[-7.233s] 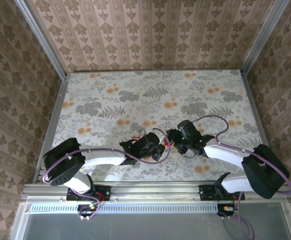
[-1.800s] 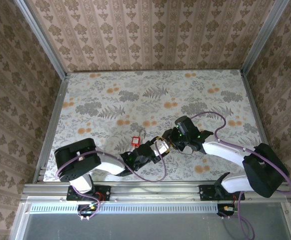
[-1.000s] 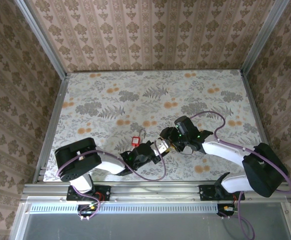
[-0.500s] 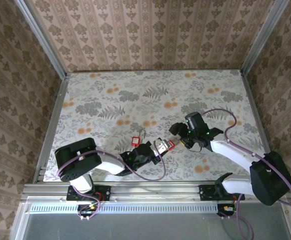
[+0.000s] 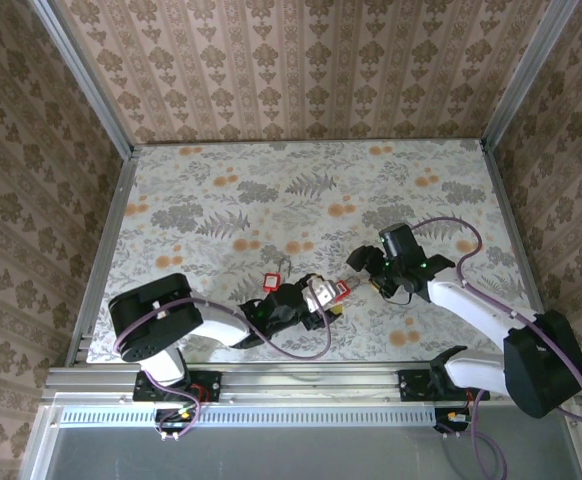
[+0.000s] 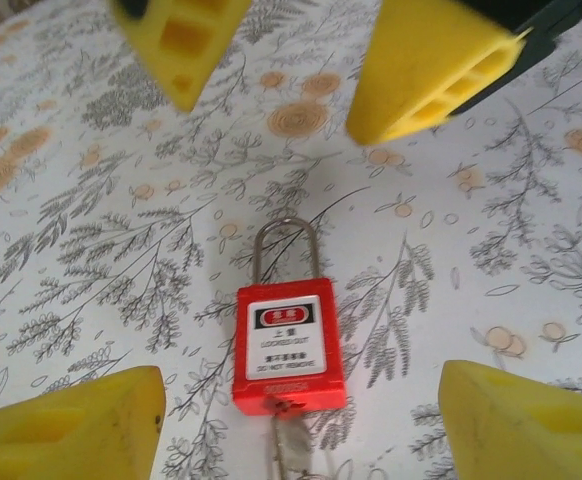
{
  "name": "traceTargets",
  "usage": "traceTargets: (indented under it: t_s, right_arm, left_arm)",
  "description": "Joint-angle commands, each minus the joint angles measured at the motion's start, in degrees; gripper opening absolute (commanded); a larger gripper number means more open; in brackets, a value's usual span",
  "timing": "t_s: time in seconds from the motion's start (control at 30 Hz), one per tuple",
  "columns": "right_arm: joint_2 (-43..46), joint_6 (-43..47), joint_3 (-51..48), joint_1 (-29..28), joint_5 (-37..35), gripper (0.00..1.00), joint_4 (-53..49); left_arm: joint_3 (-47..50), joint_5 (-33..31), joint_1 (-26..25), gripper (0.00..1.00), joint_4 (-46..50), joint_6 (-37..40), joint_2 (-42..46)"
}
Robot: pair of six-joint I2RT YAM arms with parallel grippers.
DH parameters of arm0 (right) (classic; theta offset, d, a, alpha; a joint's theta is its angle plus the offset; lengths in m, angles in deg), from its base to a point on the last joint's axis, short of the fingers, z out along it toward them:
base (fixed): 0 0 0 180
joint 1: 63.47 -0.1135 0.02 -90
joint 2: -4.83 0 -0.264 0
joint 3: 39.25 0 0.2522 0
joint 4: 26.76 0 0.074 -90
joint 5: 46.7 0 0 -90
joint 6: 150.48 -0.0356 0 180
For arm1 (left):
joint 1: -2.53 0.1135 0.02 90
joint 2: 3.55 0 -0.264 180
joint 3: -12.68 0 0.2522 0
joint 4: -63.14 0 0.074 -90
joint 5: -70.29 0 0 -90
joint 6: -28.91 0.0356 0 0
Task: Unlock with the key
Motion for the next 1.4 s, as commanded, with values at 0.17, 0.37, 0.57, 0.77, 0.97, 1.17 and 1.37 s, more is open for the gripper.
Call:
traceTargets:
  t_s: [0.17, 0.37, 0.57, 0.77, 0.97, 1.17, 1.37]
  right_arm:
    - [3.5, 2.1, -2.4, 1.2, 0.3, 0.77, -2.2]
    - [4.2, 2.4, -2.8, 1.5, 0.8, 0.77, -2.2]
    - [5.8, 2.1, -3.9, 1.6, 0.8, 0.77, -1.8]
    - [6.9, 2.0, -4.8, 1.9, 0.3, 0.77, -1.8]
    - [6.7, 1.9, -5.2, 2.2, 0.7, 0.77, -1.4]
    - [7.2, 2.1, -5.3, 2.5, 0.7, 0.77, -1.7]
    - [7.5, 1.7, -5.7, 2.7, 1.4, 0.76, -1.5]
  left_arm:
    - [-6.9, 11.3, 4.5, 0.74, 10.7, -1.5, -2.0]
    - [-12.0, 13.3, 4.9, 0.73, 17.0, -1.0, -5.2]
    - [-17.0, 13.2, 6.0, 0.71, 24.1, -0.6, -8.1]
    - [-21.1, 14.4, 6.2, 0.66, 29.4, 0.7, -10.8]
    - [-23.2, 15.1, 6.2, 0.57, 32.4, 1.3, -13.2]
    - [-23.3, 14.1, 6.2, 0.42, 33.1, 1.7, -13.7]
    - [-22.2, 15.3, 6.0, 0.22, 32.1, 1.9, -11.9]
